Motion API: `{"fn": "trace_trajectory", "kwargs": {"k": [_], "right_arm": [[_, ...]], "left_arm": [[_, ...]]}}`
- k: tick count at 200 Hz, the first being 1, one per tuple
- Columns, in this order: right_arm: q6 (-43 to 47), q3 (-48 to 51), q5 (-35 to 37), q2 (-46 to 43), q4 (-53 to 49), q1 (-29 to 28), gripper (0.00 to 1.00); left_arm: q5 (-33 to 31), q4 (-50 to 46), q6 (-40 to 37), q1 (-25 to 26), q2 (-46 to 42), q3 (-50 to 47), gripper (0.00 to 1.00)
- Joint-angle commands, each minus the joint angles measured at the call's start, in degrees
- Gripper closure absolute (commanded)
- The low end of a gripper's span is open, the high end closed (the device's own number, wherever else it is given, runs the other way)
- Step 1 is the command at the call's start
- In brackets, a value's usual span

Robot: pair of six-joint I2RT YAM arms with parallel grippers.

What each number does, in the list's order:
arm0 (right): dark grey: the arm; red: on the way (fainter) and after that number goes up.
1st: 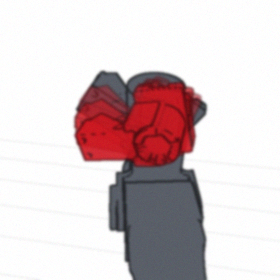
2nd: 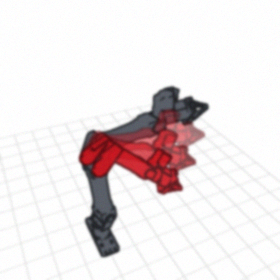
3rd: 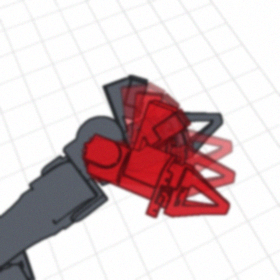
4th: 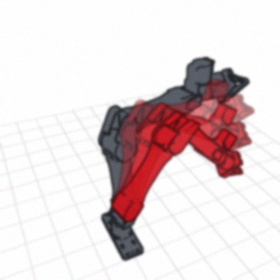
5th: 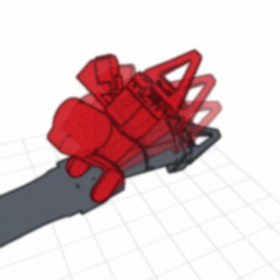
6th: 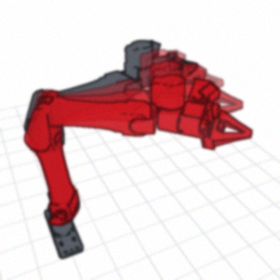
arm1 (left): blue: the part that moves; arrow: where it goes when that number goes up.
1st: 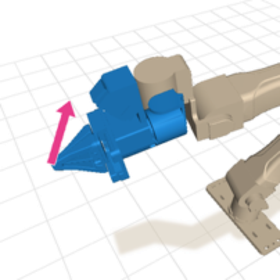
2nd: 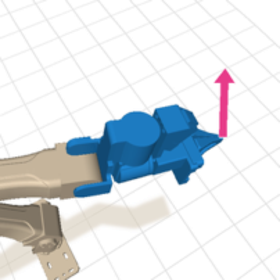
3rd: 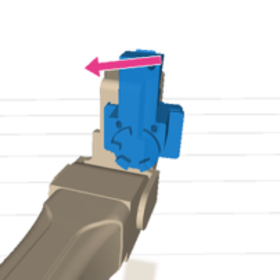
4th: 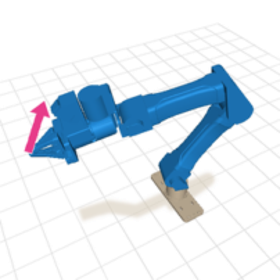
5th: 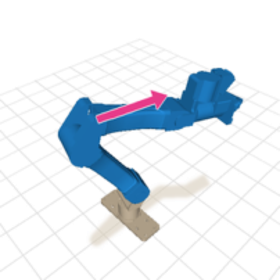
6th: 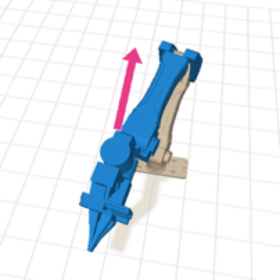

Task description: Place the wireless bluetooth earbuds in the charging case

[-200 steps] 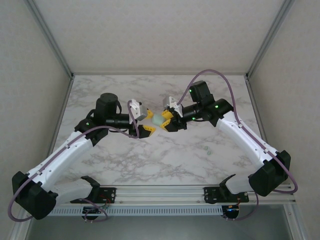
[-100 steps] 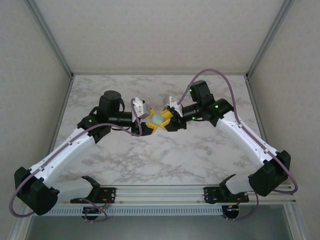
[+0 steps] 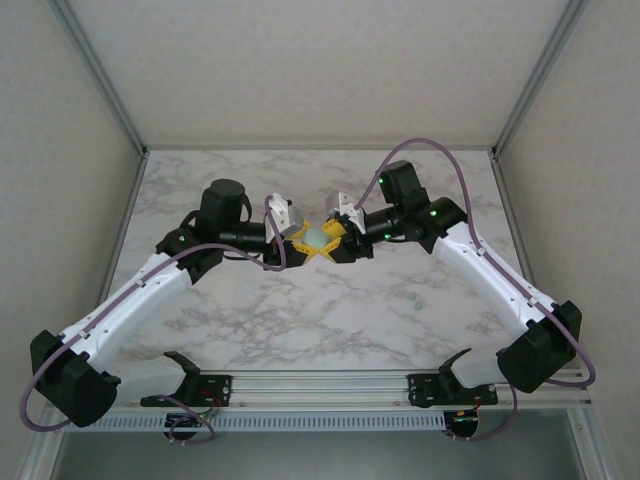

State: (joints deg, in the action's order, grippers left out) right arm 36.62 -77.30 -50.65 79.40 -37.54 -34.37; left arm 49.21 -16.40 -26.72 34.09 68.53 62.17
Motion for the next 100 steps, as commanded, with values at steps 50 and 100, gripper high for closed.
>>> {"fn": "trace_trajectory", "kwargs": {"k": [50, 100], "right_arm": [[-4.3, -0.6, 3.9, -1.2, 4.8, 0.1, 0.58], [-22.1, 6.0, 15.2, -10.8, 14.8, 1.8, 0.33]], "left_arm": [[-0.2, 0.1, 0.8, 1.3, 0.6, 1.3, 0.73], [-9.0, 27.9, 16.2, 1.3, -3.8, -9.5, 0.81]]}}
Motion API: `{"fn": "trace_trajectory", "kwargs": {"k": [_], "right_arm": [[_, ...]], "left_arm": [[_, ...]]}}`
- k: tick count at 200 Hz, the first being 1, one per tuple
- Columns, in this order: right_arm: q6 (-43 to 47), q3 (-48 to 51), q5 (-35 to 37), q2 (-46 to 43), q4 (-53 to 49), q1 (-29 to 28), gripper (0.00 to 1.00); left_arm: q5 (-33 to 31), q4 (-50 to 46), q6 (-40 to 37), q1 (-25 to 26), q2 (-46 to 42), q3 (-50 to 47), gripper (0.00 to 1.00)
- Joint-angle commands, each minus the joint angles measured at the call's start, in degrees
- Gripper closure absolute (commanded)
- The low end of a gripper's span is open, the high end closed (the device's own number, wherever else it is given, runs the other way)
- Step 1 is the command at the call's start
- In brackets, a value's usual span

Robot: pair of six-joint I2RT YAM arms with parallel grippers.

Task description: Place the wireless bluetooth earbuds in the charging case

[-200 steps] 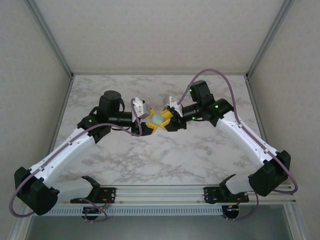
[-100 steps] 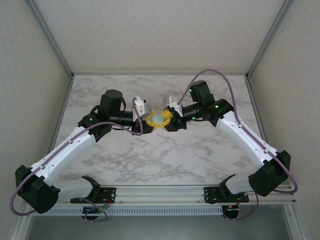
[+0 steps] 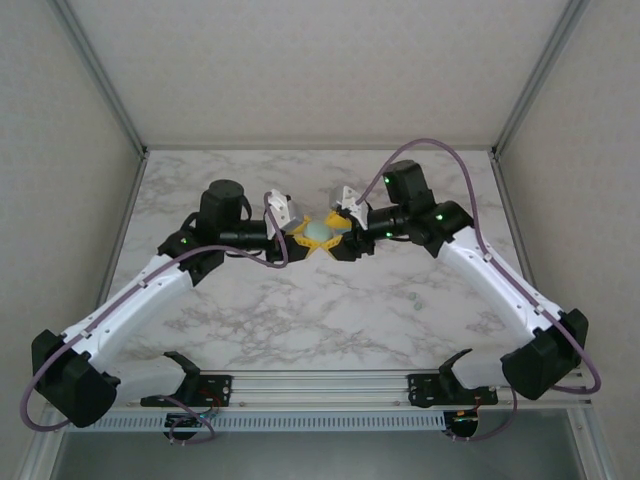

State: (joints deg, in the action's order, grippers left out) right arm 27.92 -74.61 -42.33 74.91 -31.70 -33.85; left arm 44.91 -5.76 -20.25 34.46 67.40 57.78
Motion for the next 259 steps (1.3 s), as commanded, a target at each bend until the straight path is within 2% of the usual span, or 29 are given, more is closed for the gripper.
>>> {"fn": "trace_trajectory", "kwargs": {"k": [1, 20, 40, 50, 69, 87, 105, 145, 185, 213, 259], "right_arm": [[-14.1, 3.4, 7.0, -6.5, 9.2, 1.4, 0.32], [-27.4, 4.2, 12.4, -9.5, 11.7, 2.7, 0.26], [-37.2, 2.9, 13.7, -10.3, 10.1, 4.2, 0.27], [-41.4, 1.8, 11.9, -10.0, 8.9, 4.6, 0.27], [-48.2, 0.0, 8.0, -8.6, 7.7, 4.7, 0.27], [-50.8, -2.6, 4.2, -6.3, 5.8, 4.7, 0.28], [-54.0, -3.7, 3.3, -5.0, 5.7, 4.6, 0.29], [-54.5, -7.2, -2.5, -1.5, 4.3, 4.1, 0.32], [-51.0, -7.7, -4.0, -0.4, 2.1, 3.3, 0.32], [-49.9, -7.4, -4.5, 0.1, 1.6, 3.2, 0.32], [-49.7, -7.2, -0.9, 0.8, 2.1, 3.2, 0.33]], "left_arm": [[-5.0, 17.9, 10.1, 0.9, -2.7, -5.3, 0.81], [-9.4, 30.1, 15.4, 1.0, -3.9, -10.1, 0.83], [-13.3, 41.0, 20.1, 1.0, -4.3, -13.8, 0.84], [-14.0, 44.6, 22.2, 1.0, -4.0, -14.5, 0.84], [-13.7, 46.9, 24.0, 1.4, -3.1, -14.2, 0.84], [-13.1, 48.0, 24.9, 1.9, -2.1, -13.8, 0.84], [-12.2, 48.1, 25.2, 2.5, -1.4, -13.1, 0.84], [-12.8, 47.3, 24.6, 3.3, -0.8, -12.1, 0.84], [-13.3, 46.5, 24.1, 3.4, -1.0, -11.9, 0.84], [-13.3, 45.6, 23.9, 3.4, -1.1, -11.7, 0.84], [-12.5, 45.0, 24.0, 3.5, -1.4, -11.5, 0.84]]}}
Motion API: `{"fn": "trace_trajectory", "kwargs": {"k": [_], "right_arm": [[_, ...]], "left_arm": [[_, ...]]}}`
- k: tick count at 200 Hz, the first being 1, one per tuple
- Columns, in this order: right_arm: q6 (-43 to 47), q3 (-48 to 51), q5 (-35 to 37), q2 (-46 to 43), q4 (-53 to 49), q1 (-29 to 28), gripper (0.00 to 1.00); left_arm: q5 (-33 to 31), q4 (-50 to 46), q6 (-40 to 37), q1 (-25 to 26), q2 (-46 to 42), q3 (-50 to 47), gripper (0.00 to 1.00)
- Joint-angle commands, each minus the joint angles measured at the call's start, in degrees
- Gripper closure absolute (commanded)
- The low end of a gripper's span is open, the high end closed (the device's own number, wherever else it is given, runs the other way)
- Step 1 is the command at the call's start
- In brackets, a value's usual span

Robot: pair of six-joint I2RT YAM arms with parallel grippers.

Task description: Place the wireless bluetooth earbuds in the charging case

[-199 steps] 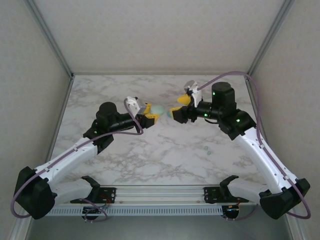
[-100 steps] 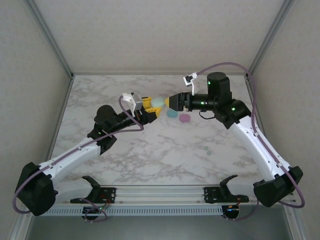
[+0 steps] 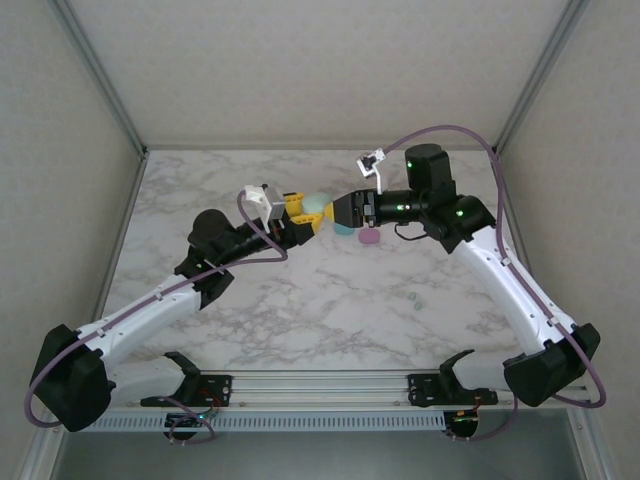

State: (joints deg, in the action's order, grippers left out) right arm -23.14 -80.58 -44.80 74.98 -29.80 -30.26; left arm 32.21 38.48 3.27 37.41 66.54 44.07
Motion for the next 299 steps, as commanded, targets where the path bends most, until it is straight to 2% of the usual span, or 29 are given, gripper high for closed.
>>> {"fn": "trace_trajectory", "kwargs": {"k": [1, 64, 154, 204, 228, 264, 286, 299], "right_arm": [[1.3, -1.3, 1.6, 0.7, 0.2, -0.4, 0.33], [-0.4, -1.0, 10.4, 0.3, 4.1, -0.4, 0.35], [-3.2, -2.2, 10.9, 0.9, 8.3, -0.4, 0.32], [-4.0, -3.9, 15.8, 0.9, 5.5, -0.4, 0.30], [-4.2, -3.9, 14.8, 0.7, 6.0, -0.4, 0.29], [-3.8, -4.6, 17.5, -0.1, 4.8, -0.4, 0.28], [-1.1, -4.4, 12.0, -0.8, 5.4, -0.4, 0.27], [-0.3, -4.1, 12.1, -1.5, 4.5, -0.5, 0.27]], "left_arm": [[0.2, 0.7, 0.5, 0.6, -0.5, 2.2, 0.84], [2.8, -0.2, 0.6, 0.6, -0.9, 2.8, 0.85], [2.1, -2.4, -1.3, 0.8, -2.1, 2.1, 0.85], [2.2, -2.7, -1.6, 0.9, -2.0, 2.2, 0.85], [1.9, -3.0, -1.7, 0.9, -2.2, 2.0, 0.84], [1.6, -3.3, -1.8, 0.9, -2.5, 2.1, 0.84], [1.0, -3.3, -1.7, 0.9, -2.5, 2.0, 0.84], [0.9, -3.8, -1.6, 1.0, -2.5, 2.3, 0.84]]}}
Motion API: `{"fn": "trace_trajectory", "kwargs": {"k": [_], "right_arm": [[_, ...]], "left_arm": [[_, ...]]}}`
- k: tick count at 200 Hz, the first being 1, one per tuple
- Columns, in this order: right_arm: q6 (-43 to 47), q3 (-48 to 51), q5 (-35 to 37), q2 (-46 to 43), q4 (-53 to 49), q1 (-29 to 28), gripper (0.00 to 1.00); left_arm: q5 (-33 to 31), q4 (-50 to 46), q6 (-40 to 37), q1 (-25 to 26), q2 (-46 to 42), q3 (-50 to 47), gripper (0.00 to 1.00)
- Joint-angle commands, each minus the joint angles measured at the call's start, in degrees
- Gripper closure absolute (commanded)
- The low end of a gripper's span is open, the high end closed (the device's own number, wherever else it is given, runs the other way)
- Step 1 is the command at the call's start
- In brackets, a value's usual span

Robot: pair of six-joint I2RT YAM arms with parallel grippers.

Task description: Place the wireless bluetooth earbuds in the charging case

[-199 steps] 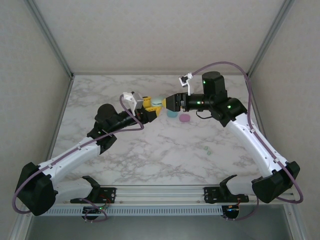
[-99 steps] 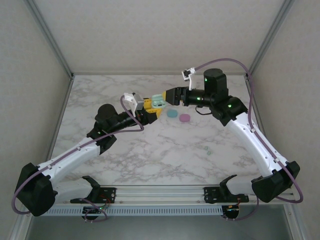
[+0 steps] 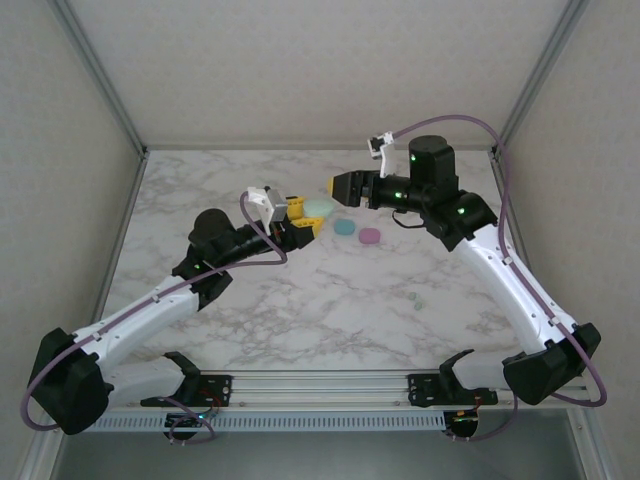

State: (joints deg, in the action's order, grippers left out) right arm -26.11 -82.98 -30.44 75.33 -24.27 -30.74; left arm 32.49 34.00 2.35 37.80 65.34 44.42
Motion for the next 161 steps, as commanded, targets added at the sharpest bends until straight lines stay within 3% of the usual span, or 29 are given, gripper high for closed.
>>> {"fn": "trace_trajectory", "kwargs": {"k": [1, 53, 72, 89, 122, 161], "right_arm": [[2.8, -1.7, -2.2, -1.9, -1.2, 0.0, 0.27], [10.7, 0.0, -11.2, -2.7, -5.8, 0.1, 0.26], [2.3, -4.1, -8.7, 0.3, -10.1, 0.6, 0.25], [-8.3, -6.6, -16.5, 4.0, -9.4, 0.8, 0.26], [-24.5, -3.2, -23.2, 5.8, -2.7, 0.9, 0.28], [-27.1, -1.4, -27.6, 6.4, 1.3, 0.9, 0.36]], "left_arm": [[0.6, 0.7, -0.7, 0.5, -1.3, 2.0, 0.84], [0.9, 1.6, -0.5, 0.6, -1.2, 2.1, 0.84], [1.2, 1.5, -1.9, 0.7, -1.3, 2.2, 0.84], [0.3, 0.5, -4.1, 0.9, -1.7, 2.4, 0.83], [-0.4, -1.4, -7.9, 0.9, -1.9, 4.1, 0.83], [-0.4, -1.4, -8.8, 0.9, -1.6, 5.0, 0.82]]}}
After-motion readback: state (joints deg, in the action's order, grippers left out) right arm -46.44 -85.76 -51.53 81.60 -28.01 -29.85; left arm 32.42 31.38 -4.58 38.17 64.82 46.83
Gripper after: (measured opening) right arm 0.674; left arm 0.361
